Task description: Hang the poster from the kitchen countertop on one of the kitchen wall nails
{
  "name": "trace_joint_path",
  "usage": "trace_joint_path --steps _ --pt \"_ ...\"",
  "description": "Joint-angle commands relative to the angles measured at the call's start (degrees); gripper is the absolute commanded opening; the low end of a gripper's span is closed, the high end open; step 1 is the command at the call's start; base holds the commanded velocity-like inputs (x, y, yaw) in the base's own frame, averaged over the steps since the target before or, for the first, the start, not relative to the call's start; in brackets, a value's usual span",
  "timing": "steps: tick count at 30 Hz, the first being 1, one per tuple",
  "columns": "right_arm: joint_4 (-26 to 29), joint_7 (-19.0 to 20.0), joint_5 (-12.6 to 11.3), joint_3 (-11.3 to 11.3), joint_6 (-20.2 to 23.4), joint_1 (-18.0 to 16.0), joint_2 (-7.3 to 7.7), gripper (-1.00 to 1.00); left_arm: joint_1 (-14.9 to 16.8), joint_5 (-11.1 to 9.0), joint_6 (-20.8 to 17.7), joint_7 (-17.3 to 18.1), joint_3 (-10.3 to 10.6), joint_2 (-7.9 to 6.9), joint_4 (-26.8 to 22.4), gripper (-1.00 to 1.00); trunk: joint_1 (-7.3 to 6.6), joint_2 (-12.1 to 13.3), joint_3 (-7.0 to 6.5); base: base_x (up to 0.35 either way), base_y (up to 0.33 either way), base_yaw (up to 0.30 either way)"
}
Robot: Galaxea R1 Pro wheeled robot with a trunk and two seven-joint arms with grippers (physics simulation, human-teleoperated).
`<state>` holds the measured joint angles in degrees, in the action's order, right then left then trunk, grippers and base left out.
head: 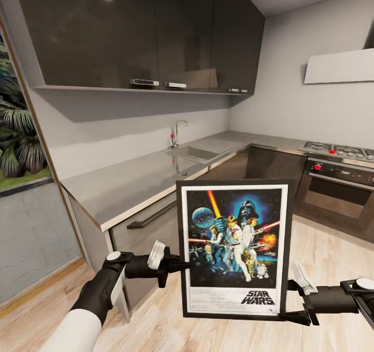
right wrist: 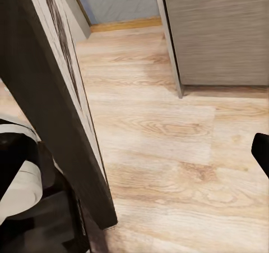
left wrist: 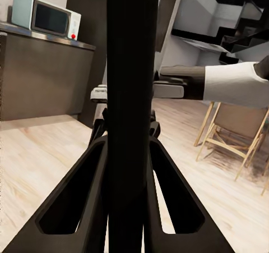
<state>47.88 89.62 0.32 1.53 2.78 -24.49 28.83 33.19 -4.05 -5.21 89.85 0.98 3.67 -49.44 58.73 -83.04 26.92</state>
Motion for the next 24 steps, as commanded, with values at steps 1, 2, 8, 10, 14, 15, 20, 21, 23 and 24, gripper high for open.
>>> trace_joint_path --steps 1,2,8,10,14,15,20,21,23,24 --pt "0.0 0.2 0.0 0.1 0.3 0.0 0.0 1.0 0.0 -0.2 -0.3 0.1 0.1 -0.13 0.0 -1.0 0.0 0.0 0.06 0.0 0.0 0.0" --pt "0.0 0.2 0.0 0.1 0.3 0.0 0.0 1.0 0.0 -0.2 -0.3 0.1 0.1 -0.22 0.0 -1.0 0.0 0.0 0.06 0.0 0.0 0.0" --pt "0.0 0.2 0.0 0.1 0.3 0.0 0.0 1.0 0.0 -0.3 -0.3 0.1 0.0 -1.23 0.0 -1.0 0.0 0.0 0.06 0.0 0.0 0.0" --pt "0.0 0.2 0.0 0.1 0.3 0.0 0.0 1.0 0.0 -0.3 -0.3 0.1 0.1 -1.25 0.0 -1.0 0.0 0.0 0.06 0.0 0.0 0.0" --pt "0.0 0.2 0.0 0.1 0.3 0.0 0.0 1.0 0.0 -0.3 -0.3 0.1 0.0 -1.3 0.0 -1.0 0.0 0.0 0.06 0.0 0.0 0.0" --pt "0.0 0.2 0.0 0.1 0.3 0.0 0.0 1.0 0.0 -0.3 -0.3 0.1 0.1 -1.3 0.0 -1.0 0.0 0.0 0.06 0.0 0.0 0.0" --pt "0.0 0.2 0.0 0.1 0.3 0.0 -0.01 1.0 0.0 -0.3 -0.3 0.1 0.1 -1.29 0.0 -1.0 0.0 0.0 0.06 0.0 0.0 0.0" --pt "0.0 0.2 0.0 0.1 0.3 0.0 -0.01 1.0 0.0 -0.3 -0.3 0.1 0.1 -1.29 0.0 -1.0 0.0 0.0 0.06 0.0 0.0 0.0" --pt "0.0 0.2 0.0 0.1 0.3 0.0 -0.04 1.0 0.0 -0.3 -0.3 0.1 0.1 -1.23 -0.1 -1.0 0.0 0.0 0.06 0.0 0.0 0.0" --pt "0.0 0.2 0.0 0.1 0.3 0.0 -0.05 1.0 0.0 -0.3 -0.3 0.1 0.1 -1.23 -0.1 -1.0 0.0 0.0 0.06 0.0 0.0 0.0"
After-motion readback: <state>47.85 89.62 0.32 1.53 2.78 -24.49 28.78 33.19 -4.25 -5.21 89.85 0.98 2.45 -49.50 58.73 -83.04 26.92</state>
